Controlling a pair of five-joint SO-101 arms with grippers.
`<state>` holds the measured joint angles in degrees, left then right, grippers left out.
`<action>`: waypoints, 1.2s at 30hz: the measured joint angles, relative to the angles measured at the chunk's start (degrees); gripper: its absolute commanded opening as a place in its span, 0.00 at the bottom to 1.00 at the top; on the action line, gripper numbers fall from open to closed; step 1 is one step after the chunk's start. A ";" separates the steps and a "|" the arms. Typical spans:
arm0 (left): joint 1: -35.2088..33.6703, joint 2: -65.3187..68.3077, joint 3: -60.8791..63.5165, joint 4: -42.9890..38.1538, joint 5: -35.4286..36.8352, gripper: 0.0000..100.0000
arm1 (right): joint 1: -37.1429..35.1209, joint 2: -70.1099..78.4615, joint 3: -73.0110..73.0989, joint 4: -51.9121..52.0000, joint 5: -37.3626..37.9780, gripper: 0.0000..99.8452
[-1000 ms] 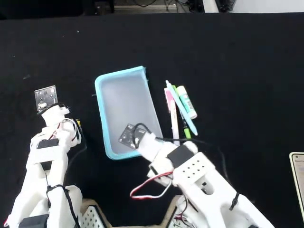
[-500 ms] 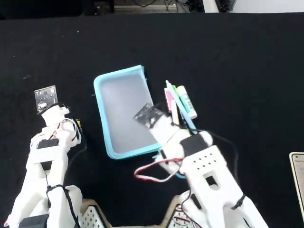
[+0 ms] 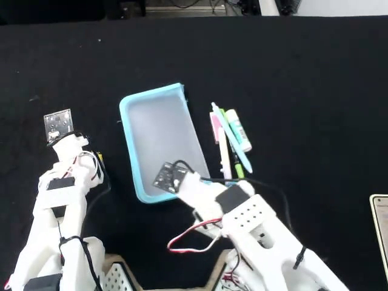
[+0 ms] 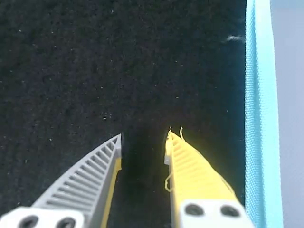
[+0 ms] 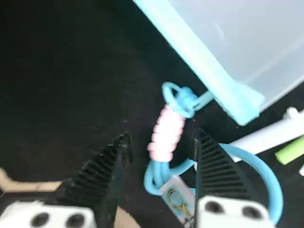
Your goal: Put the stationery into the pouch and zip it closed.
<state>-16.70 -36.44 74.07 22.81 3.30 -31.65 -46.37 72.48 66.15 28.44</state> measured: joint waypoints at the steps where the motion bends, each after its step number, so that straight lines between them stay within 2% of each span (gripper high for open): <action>1: 0.00 0.00 0.00 0.00 0.00 0.15 | 1.05 0.00 1.05 -1.32 0.44 0.20; 7: 0.00 0.00 0.00 0.00 0.00 0.15 | 3.08 0.00 2.46 -5.01 0.97 0.20; 12: 0.00 0.00 0.00 0.00 0.00 0.15 | 3.34 0.00 2.73 -5.27 0.97 0.00; 14: 0.00 0.00 0.00 0.00 0.00 0.15 | 3.34 0.00 2.73 -5.27 1.23 0.03; 16: 0.00 0.00 0.00 0.00 0.00 0.15 | 3.52 0.00 2.73 -5.19 2.81 0.01; 19: 0.00 0.00 0.00 0.00 0.00 0.15 | 7.30 0.00 0.53 -3.34 4.57 0.01; 25: 0.00 0.00 0.00 0.00 0.00 0.15 | 13.54 0.00 -11.16 7.21 5.54 0.02; 28: 0.00 0.00 0.00 0.00 0.00 0.15 | 13.98 0.00 -12.92 10.37 6.33 0.02; 36: 0.00 0.00 0.00 0.00 0.00 0.15 | 13.98 0.00 -8.18 9.58 13.10 0.04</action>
<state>-16.70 -36.44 74.07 22.81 3.30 -17.67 -46.37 64.31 75.74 41.54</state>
